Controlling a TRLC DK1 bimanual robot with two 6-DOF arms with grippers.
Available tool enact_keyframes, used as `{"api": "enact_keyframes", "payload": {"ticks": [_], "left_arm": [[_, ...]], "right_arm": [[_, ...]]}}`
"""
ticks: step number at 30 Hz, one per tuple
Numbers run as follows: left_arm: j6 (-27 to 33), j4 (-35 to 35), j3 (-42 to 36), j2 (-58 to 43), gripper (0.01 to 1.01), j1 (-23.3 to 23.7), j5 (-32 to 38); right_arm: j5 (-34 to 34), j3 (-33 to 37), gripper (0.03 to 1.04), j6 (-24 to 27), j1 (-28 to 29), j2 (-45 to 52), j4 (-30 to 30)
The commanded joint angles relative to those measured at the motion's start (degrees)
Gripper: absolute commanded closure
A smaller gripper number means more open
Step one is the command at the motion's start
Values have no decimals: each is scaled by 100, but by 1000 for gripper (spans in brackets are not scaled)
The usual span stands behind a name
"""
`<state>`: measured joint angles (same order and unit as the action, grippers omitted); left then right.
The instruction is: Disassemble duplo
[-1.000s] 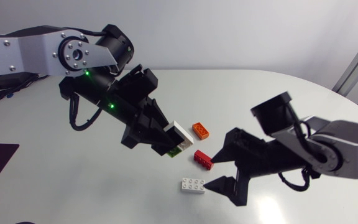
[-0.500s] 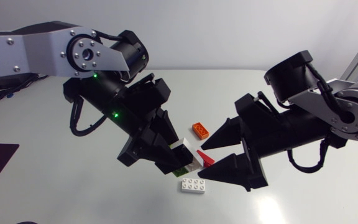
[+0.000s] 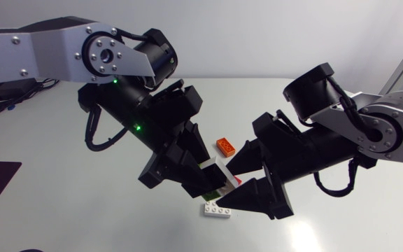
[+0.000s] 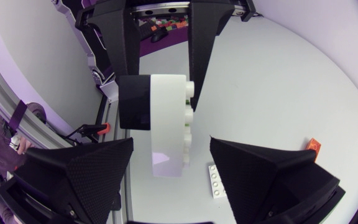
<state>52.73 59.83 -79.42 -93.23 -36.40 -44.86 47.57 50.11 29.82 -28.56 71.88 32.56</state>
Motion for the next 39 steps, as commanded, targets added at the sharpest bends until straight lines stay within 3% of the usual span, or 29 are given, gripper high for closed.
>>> {"api": "enact_keyframes", "payload": {"ticks": [1, 4, 12, 13, 18, 22, 25, 27, 34, 39], "left_arm": [[115, 99, -153, -108, 607, -34, -137], [115, 107, -153, -108, 607, -25, -234], [124, 178, -171, -99, 590, 10, -409], [124, 178, -171, -99, 530, 19, -409], [141, 231, -171, -11, 44, 160, -409], [-35, 81, -171, 279, 44, 450, -207], [-1362, -1747, 647, 1079, 44, 344, 777], [-1793, -2573, 1165, 1448, 44, 151, 1489], [-2276, -4173, 2176, 2019, 51, -754, 3414], [-2206, -4788, 2624, 2178, 56, -1308, 4337]], "right_arm": [[-20, -62, 448, -29, -62, 107, -109], [-46, -115, 795, -38, -106, 107, -215], [-442, -361, 852, -205, -414, 2, -478], [-468, -379, 854, -231, -423, -25, -487], [-538, -458, 856, -407, -370, -253, -601], [-547, -432, 856, -521, -80, -279, -628], [-661, -370, 856, -952, 34, -332, -795], [-776, -273, 854, -1181, 34, -367, -812], [-1127, 263, 854, -2191, -54, -16, -891], [-1127, 439, 854, -2262, 157, 301, -742]]}}
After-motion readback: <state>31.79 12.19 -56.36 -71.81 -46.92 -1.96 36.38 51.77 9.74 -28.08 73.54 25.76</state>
